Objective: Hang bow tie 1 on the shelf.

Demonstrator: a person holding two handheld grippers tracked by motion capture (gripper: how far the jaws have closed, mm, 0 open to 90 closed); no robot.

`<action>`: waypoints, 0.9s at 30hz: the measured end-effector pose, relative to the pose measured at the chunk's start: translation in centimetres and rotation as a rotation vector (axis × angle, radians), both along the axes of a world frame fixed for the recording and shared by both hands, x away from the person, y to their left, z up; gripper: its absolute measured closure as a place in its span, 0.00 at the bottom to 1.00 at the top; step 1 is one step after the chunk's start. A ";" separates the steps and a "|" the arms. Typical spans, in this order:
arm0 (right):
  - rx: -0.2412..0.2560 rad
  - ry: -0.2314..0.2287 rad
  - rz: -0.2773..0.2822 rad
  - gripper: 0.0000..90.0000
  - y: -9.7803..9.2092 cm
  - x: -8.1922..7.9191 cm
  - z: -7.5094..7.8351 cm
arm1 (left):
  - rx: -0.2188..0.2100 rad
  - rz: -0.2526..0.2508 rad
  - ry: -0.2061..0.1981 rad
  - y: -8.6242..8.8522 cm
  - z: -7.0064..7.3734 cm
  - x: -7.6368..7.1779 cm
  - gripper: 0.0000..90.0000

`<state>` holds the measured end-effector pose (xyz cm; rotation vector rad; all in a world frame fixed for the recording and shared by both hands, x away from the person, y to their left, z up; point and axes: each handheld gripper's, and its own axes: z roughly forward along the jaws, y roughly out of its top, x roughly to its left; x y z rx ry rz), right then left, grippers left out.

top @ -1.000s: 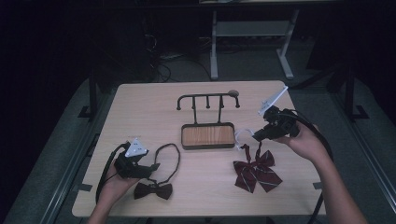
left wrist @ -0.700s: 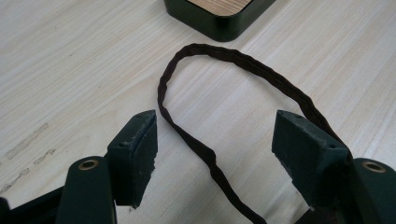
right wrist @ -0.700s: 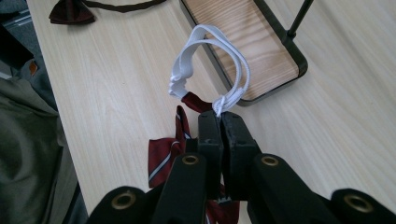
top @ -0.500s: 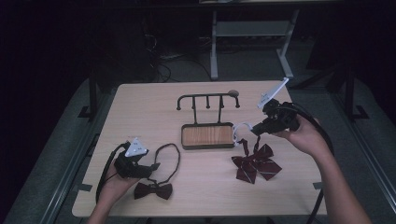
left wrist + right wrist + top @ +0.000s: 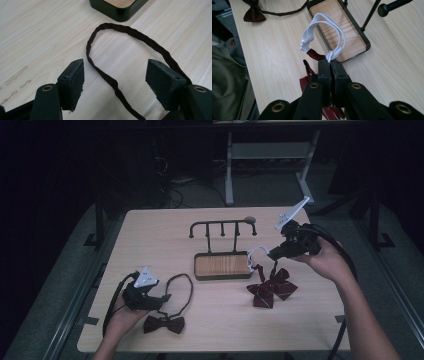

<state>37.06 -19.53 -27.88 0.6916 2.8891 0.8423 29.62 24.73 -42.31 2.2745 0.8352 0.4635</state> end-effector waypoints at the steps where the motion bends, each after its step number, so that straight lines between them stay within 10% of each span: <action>1: 0.005 -0.004 0.002 0.97 0.0 0.0 0.1 | -0.002 0.001 -0.001 0.0 0.0 0.0 0.35; 27: 0.001 -0.006 0.010 0.97 0.8 0.5 1.0 | -0.002 0.002 -0.004 0.2 0.1 0.0 0.35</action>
